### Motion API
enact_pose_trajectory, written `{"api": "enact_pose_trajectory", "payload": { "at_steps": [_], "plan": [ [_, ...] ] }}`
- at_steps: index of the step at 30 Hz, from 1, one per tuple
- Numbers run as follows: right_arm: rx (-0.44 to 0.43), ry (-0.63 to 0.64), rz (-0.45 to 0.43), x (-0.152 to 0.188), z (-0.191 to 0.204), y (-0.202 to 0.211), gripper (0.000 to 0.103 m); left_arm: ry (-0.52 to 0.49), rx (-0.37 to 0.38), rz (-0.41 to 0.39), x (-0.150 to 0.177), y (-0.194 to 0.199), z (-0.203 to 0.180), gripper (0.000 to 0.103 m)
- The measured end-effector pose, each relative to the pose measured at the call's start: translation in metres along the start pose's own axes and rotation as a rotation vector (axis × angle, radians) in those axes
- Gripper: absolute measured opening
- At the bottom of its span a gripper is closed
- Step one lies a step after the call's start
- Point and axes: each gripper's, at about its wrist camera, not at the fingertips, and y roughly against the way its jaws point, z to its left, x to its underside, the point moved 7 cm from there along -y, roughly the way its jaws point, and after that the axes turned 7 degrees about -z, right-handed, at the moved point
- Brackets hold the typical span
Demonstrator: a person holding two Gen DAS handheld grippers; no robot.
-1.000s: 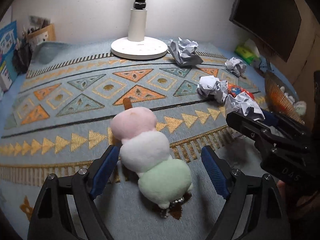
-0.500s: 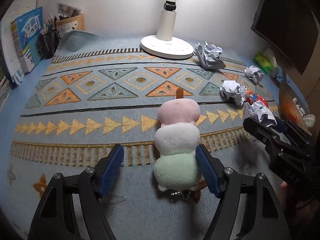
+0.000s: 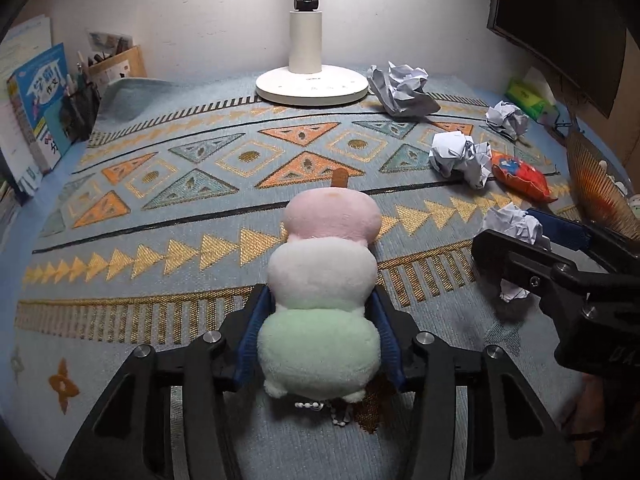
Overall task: Organize objects
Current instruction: 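Grasp the pastel stacked plush with the left tool while the right tool grasps a paper ball, then carry both held items over the bowl and open both tools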
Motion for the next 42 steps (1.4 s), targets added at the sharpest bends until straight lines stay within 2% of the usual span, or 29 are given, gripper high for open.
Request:
{"api": "enact_pose_trajectory", "payload": {
  "at_steps": [2,4,8,10,11,12,14,16,21,23,26,29,35,39,42],
  "plan": [
    [0.025,-0.009,0.01,-0.001,-0.004,-0.002,0.084,-0.006,-0.004,-0.001,0.0,0.0,-0.001,0.047],
    [0.008,0.013,0.04,0.001,0.001,-0.008,0.084,-0.018,-0.012,-0.001,0.0,-0.001,-0.002,0.047],
    [-0.03,0.116,0.043,0.006,0.022,-0.008,0.084,-0.01,-0.004,-0.002,0.0,-0.001,-0.001,0.047],
    [-0.027,0.102,0.072,0.008,0.02,-0.013,0.084,-0.012,-0.005,-0.002,0.001,-0.001,0.0,0.047],
    [-0.024,0.089,0.098,0.009,0.017,-0.017,0.08,-0.018,-0.013,-0.001,0.001,-0.001,0.0,0.047],
    [-0.026,0.077,0.12,0.011,0.014,-0.019,0.068,-0.018,-0.015,-0.003,0.0,-0.001,-0.001,0.047],
    [-0.052,0.059,0.137,0.015,0.012,-0.018,0.055,-0.021,-0.019,-0.003,0.0,-0.001,-0.001,0.047],
    [-0.037,0.068,0.12,0.017,0.012,-0.011,0.049,-0.019,-0.016,-0.003,0.0,-0.001,-0.001,0.047],
    [-0.015,0.058,0.037,0.004,0.008,0.024,0.048,-0.031,-0.017,-0.014,-0.001,0.002,-0.005,0.045],
    [0.042,0.078,-0.014,-0.007,0.0,0.046,0.048,-0.055,0.06,-0.067,-0.004,0.012,-0.014,0.045],
    [0.086,0.063,-0.1,-0.027,-0.02,0.088,0.048,-0.053,0.112,-0.098,-0.008,0.023,-0.027,0.045],
    [0.154,0.056,-0.166,-0.051,-0.048,0.132,0.048,-0.023,0.219,-0.14,-0.023,0.04,-0.055,0.044],
    [0.357,-0.041,-0.237,-0.092,-0.137,0.192,0.049,-0.09,0.431,-0.218,-0.079,0.076,-0.158,0.044],
    [0.397,-0.156,-0.206,-0.095,-0.194,0.196,0.049,-0.13,0.455,-0.223,-0.103,0.076,-0.219,0.045],
    [0.414,-0.21,-0.199,-0.095,-0.217,0.196,0.05,-0.154,0.456,-0.21,-0.115,0.061,-0.248,0.045]
  ]
}}
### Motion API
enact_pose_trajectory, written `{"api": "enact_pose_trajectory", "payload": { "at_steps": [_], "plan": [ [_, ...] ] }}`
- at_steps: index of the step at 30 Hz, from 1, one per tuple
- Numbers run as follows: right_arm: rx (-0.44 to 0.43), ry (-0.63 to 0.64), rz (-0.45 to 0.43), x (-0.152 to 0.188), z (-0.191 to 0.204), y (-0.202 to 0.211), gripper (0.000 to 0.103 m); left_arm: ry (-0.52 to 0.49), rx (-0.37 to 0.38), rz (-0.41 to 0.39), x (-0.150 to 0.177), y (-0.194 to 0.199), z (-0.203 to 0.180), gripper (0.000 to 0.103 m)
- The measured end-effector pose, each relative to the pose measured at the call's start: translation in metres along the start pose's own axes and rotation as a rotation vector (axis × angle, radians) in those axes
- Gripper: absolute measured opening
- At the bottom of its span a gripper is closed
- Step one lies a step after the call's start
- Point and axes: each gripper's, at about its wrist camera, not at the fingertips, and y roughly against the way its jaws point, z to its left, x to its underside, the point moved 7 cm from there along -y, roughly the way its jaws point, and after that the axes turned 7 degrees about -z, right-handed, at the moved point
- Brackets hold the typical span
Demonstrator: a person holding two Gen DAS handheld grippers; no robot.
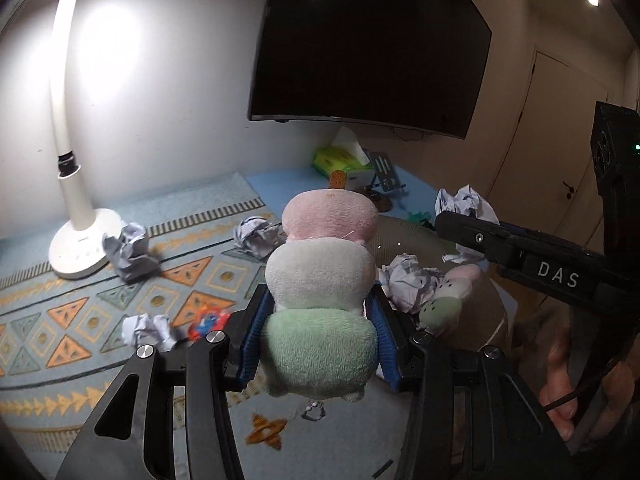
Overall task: Organize objects
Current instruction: 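Carry both held items over the bowl and open both tools, then move both open tools back over the rug toward the paper balls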
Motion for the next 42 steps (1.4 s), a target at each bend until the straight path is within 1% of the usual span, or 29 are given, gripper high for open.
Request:
{"api": "enact_pose_trajectory", "payload": {
  "at_steps": [2,4,5,6,7,8,10,12,14,16,18,20,23,24,25,26,27,29,32,34,37,39,42],
  "plan": [
    [0.025,-0.02,-0.008,-0.003,-0.011,-0.003,0.05,0.031,0.021,0.011,-0.005,-0.016,-0.006,0.045],
    [0.07,-0.021,-0.019,-0.006,-0.019,-0.005,0.056,0.068,0.069,0.025,-0.006,-0.028,-0.014,0.045],
    [0.088,-0.016,-0.015,-0.008,-0.022,-0.006,0.07,0.065,0.091,0.042,-0.005,-0.035,-0.02,0.046],
    [0.105,-0.018,-0.013,-0.009,-0.026,-0.006,0.082,0.055,0.112,0.063,-0.004,-0.042,-0.027,0.047],
    [0.107,-0.022,-0.026,-0.01,-0.029,-0.005,0.082,0.047,0.124,0.08,-0.003,-0.048,-0.031,0.053],
    [0.104,-0.024,-0.038,-0.011,-0.031,-0.002,0.082,0.05,0.126,0.093,-0.001,-0.052,-0.034,0.055],
    [0.11,-0.028,-0.051,-0.012,-0.033,0.004,0.082,0.07,0.126,0.107,0.002,-0.053,-0.034,0.073],
    [0.104,-0.031,-0.055,-0.011,-0.032,0.007,0.082,0.091,0.143,0.08,0.003,-0.046,-0.03,0.075],
    [0.082,-0.043,-0.053,-0.008,-0.027,0.009,0.082,0.098,0.146,0.071,0.005,-0.036,-0.023,0.076],
    [0.049,-0.059,-0.048,-0.005,-0.019,0.01,0.082,0.111,0.125,0.052,0.004,-0.024,-0.013,0.078],
    [-0.004,-0.079,-0.042,0.0,-0.007,0.012,0.083,0.118,0.099,0.017,0.006,-0.007,0.0,0.078],
    [-0.064,-0.082,-0.041,0.003,0.009,0.015,0.083,0.108,0.05,-0.02,0.008,0.013,0.014,0.078],
    [-0.134,-0.044,-0.054,0.008,0.045,0.022,0.083,0.105,-0.02,-0.086,0.011,0.049,0.039,0.078],
    [-0.157,-0.026,-0.053,0.011,0.06,0.023,0.083,0.106,-0.048,-0.107,0.012,0.061,0.049,0.083],
    [-0.186,-0.005,-0.05,0.015,0.076,0.023,0.083,0.105,-0.081,-0.129,0.014,0.074,0.059,0.092],
    [-0.212,0.022,-0.045,0.02,0.093,0.023,0.083,0.103,-0.117,-0.151,0.016,0.085,0.071,0.098],
    [-0.229,0.049,-0.042,0.027,0.11,0.021,0.084,0.097,-0.159,-0.173,0.019,0.097,0.084,0.101],
    [-0.252,0.111,-0.026,0.043,0.143,0.015,0.085,0.09,-0.256,-0.191,0.025,0.116,0.11,0.101],
    [-0.291,0.201,0.009,0.073,0.188,-0.002,0.086,0.102,-0.443,-0.19,0.042,0.134,0.158,0.101],
    [-0.291,0.249,0.03,0.094,0.209,-0.018,0.086,0.135,-0.536,-0.163,0.061,0.138,0.19,0.101],
    [-0.279,0.288,0.089,0.124,0.226,-0.05,0.086,0.236,-0.631,-0.112,0.094,0.143,0.236,0.101],
    [-0.28,0.293,0.117,0.138,0.231,-0.065,0.086,0.288,-0.677,-0.095,0.113,0.143,0.257,0.101],
    [-0.267,0.302,0.123,0.15,0.235,-0.08,0.086,0.295,-0.727,-0.071,0.127,0.143,0.27,0.101]
  ]
}}
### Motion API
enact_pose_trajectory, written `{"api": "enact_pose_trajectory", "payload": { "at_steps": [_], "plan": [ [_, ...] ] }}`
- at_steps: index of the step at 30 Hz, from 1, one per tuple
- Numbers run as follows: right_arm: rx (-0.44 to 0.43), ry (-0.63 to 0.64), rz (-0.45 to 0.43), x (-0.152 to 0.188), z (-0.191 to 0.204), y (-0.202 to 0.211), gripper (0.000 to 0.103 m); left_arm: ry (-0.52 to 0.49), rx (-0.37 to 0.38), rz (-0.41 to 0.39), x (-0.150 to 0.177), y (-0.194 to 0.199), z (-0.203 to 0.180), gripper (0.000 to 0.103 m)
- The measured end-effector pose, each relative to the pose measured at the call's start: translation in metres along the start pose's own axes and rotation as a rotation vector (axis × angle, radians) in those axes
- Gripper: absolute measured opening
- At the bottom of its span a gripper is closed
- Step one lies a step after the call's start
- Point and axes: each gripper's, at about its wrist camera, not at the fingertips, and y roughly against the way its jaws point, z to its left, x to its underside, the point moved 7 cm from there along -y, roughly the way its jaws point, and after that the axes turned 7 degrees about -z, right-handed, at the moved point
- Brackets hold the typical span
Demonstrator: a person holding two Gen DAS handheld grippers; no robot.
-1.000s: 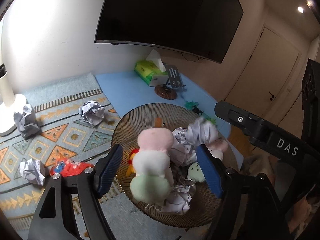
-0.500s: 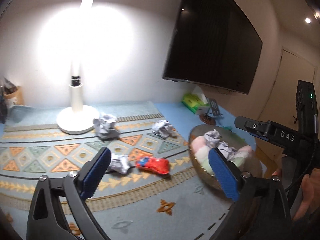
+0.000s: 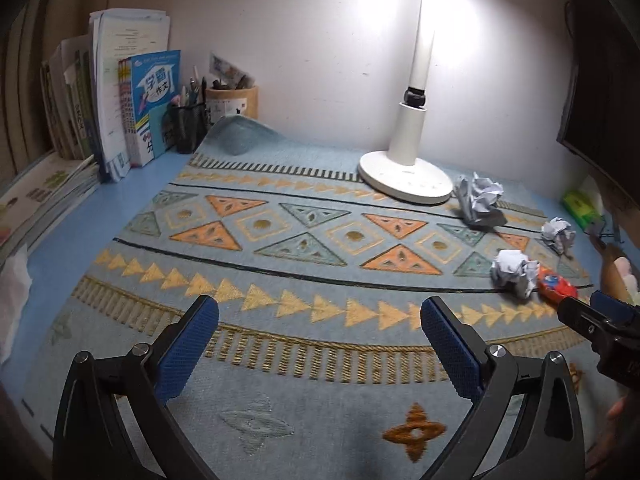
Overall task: Organize objects
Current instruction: 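Move both open tools back over the rug toward the paper balls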
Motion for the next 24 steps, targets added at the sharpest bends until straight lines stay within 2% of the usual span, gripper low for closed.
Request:
{"api": "enact_pose_trajectory", "payload": {
  "at_steps": [2,6,12,24],
  "plan": [
    [0.002,-0.015,0.017,0.006,-0.002,-0.007,0.086,-0.015,-0.022,-0.006,0.004,-0.004,0.003,0.101],
    [0.026,-0.043,0.018,0.005,-0.01,-0.009,0.086,-0.025,-0.003,0.025,0.009,-0.01,-0.001,0.101],
    [0.021,-0.06,0.005,0.004,-0.013,-0.006,0.1,-0.007,-0.013,0.081,0.014,-0.017,0.001,0.101],
    [0.056,-0.023,0.005,0.006,-0.007,-0.005,0.1,-0.058,0.03,0.069,0.015,-0.012,-0.009,0.102]
  ]
}}
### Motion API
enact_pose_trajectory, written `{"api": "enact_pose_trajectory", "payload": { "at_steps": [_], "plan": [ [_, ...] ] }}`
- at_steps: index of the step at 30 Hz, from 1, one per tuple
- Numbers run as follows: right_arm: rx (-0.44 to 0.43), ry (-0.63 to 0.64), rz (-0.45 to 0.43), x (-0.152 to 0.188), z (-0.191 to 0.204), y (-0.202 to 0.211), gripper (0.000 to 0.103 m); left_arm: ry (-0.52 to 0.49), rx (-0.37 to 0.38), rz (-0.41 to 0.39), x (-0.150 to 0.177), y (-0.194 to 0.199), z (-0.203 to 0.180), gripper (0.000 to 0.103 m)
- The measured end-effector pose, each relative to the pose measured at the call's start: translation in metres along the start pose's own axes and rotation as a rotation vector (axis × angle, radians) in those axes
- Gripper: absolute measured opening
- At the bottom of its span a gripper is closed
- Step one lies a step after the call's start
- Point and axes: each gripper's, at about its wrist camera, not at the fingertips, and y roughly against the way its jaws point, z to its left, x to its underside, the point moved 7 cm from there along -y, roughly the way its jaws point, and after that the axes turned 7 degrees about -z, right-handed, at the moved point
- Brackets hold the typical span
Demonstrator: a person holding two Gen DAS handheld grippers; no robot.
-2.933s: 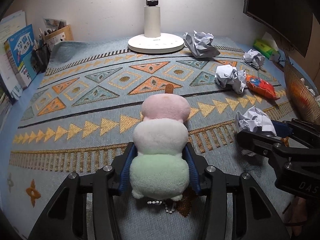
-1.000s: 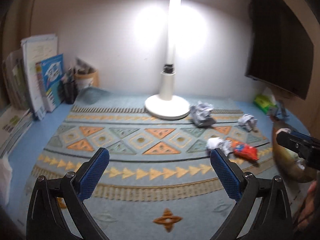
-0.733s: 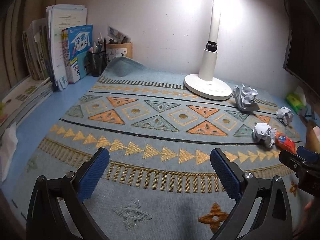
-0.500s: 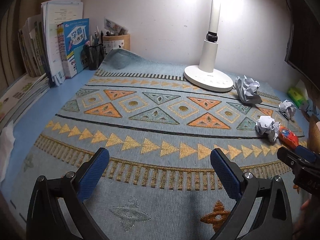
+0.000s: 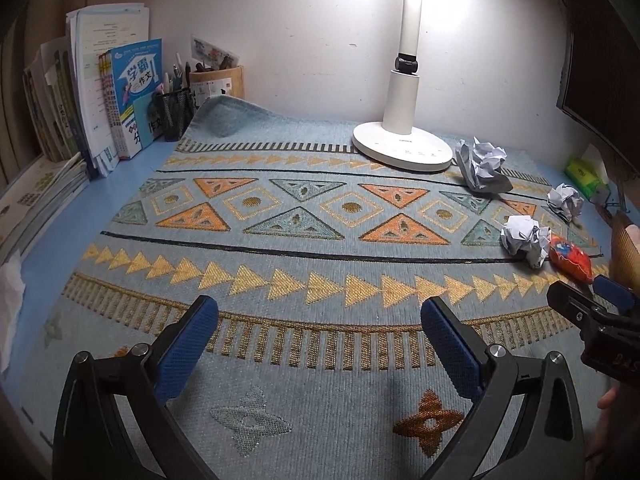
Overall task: Organize objects
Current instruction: 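Move both open tools back over the rug toward the paper balls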
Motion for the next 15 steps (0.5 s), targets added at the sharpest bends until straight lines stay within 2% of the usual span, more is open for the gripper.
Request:
{"api": "enact_pose_trajectory", "payload": {
  "at_steps": [3,15],
  "plan": [
    [-0.002,-0.005,0.006,0.001,0.0,-0.001,0.1,0.0,0.029,-0.001,0.0,0.001,-0.001,0.102],
    [-0.039,-0.113,0.0,-0.002,-0.016,0.0,0.1,-0.037,0.041,0.001,0.001,0.001,-0.008,0.102]
  ]
}}
